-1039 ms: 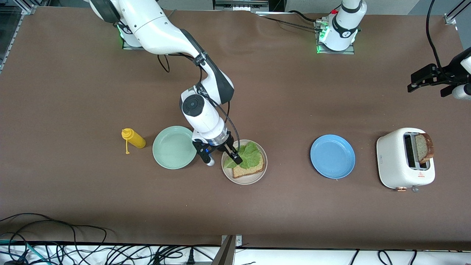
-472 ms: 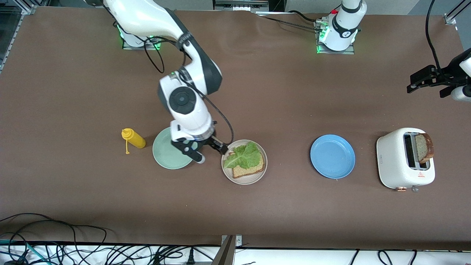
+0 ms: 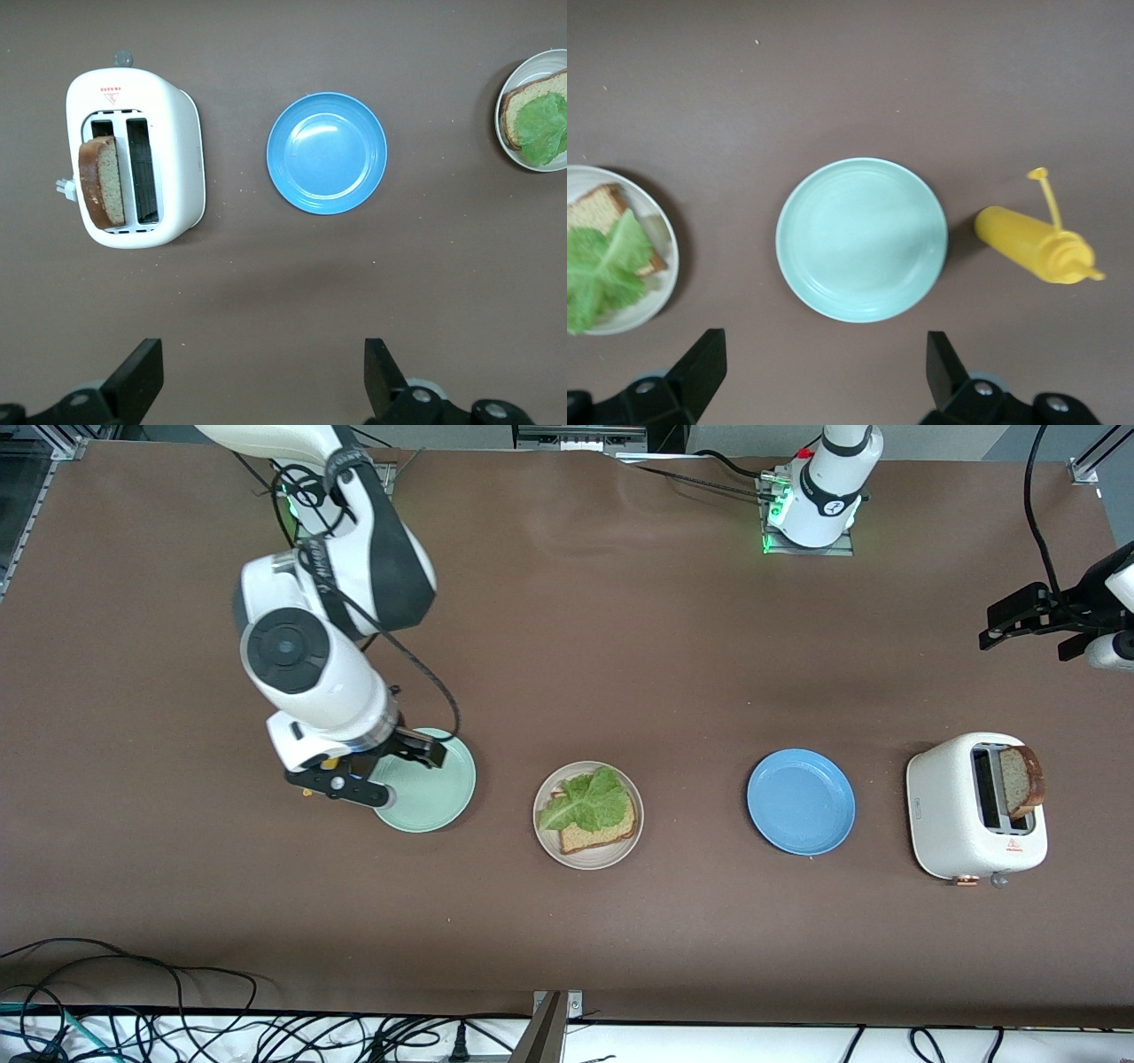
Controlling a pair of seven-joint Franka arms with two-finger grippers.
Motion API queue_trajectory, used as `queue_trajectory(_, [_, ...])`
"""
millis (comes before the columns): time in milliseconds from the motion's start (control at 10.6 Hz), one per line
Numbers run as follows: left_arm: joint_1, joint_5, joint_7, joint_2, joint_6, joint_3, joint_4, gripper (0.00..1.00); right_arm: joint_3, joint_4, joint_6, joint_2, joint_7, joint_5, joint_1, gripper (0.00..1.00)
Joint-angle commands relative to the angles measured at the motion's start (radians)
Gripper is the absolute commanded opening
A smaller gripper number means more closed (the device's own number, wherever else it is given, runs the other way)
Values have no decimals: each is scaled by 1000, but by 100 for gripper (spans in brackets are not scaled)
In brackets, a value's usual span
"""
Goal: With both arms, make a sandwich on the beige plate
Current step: 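Withdraw the right gripper from the plate toward the yellow bottle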
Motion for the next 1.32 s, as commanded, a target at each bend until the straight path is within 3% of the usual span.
queue_trajectory(0, [2,6,8,13,-10,0,26,100,-30,-36,-30,-37,-75,10,8,100])
queue_trajectory(189, [2,7,8,13,-10,0,26,100,-82,-57,-56,-50,-184,16,11,100])
queue_trajectory(472, [2,-2,8,17,-10,0,26,100,-85,-142,-53,-117,-307,5,-27,100])
queue_trajectory(850, [4,-2,8,20,-10,0,26,100,-76,-466,40,-350,-664,2,-224,100])
queue_trajectory(1227, [4,-2,8,20,-10,0,26,100,-74,-680,226,-410,-1179,47,-413,100])
